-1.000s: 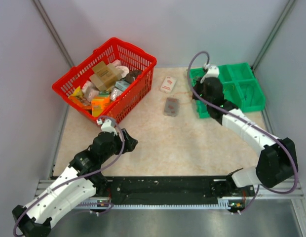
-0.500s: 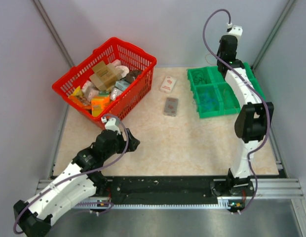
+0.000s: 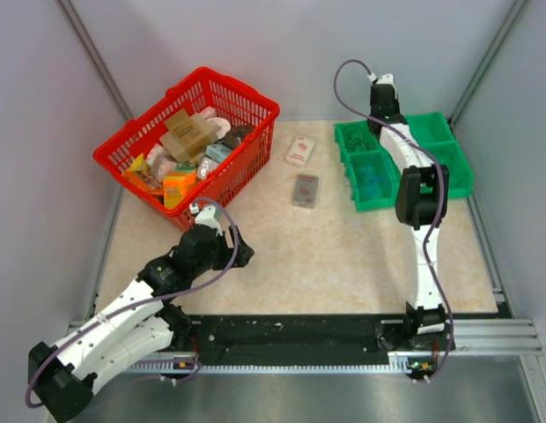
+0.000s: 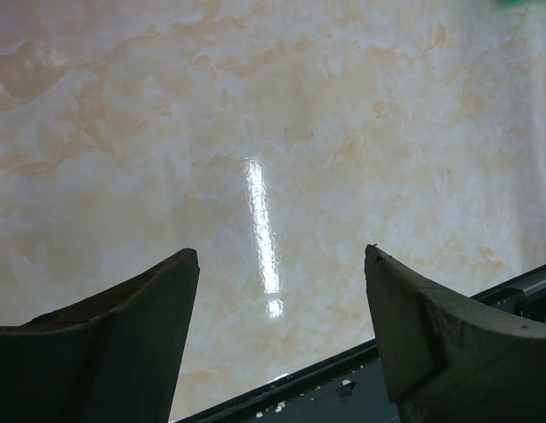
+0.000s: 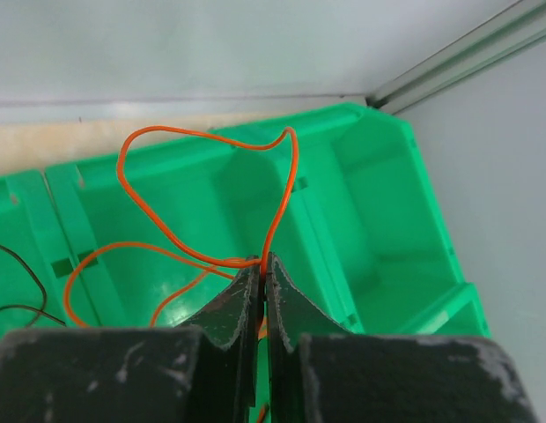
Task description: Untangle the cables
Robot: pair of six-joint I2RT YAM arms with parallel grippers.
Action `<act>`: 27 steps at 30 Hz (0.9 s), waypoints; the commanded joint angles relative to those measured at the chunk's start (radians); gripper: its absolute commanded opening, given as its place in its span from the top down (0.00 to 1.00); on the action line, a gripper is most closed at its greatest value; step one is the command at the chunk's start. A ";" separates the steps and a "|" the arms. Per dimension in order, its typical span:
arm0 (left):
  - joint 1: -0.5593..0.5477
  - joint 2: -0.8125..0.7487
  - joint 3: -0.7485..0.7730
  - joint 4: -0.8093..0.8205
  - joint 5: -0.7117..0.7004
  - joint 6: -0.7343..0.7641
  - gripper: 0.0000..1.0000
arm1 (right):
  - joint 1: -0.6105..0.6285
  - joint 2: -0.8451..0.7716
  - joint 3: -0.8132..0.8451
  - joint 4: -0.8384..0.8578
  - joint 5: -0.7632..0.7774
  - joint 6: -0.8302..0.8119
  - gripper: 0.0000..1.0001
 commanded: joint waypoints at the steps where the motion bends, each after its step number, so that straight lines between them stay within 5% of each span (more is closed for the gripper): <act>1: 0.003 -0.008 0.039 0.041 0.002 -0.009 0.20 | -0.004 0.029 0.055 -0.013 -0.003 -0.018 1.00; 5: 0.003 -0.028 0.039 0.024 0.001 -0.019 0.20 | -0.011 0.047 0.058 -0.060 -0.069 0.039 0.97; 13: 0.003 -0.036 0.042 0.026 0.035 -0.039 0.20 | -0.011 -0.040 0.194 -0.243 -0.093 0.113 0.56; 18: 0.003 -0.042 0.039 0.033 0.053 -0.058 0.20 | -0.011 -0.218 0.175 -0.400 -0.115 0.256 0.45; 21: 0.001 -0.054 0.036 0.038 0.053 -0.055 0.20 | -0.005 -0.418 -0.021 -0.448 -0.316 0.430 0.45; 27: 0.001 -0.094 0.059 0.040 0.085 -0.047 0.20 | 0.117 -0.859 -0.587 -0.232 -0.550 0.542 0.43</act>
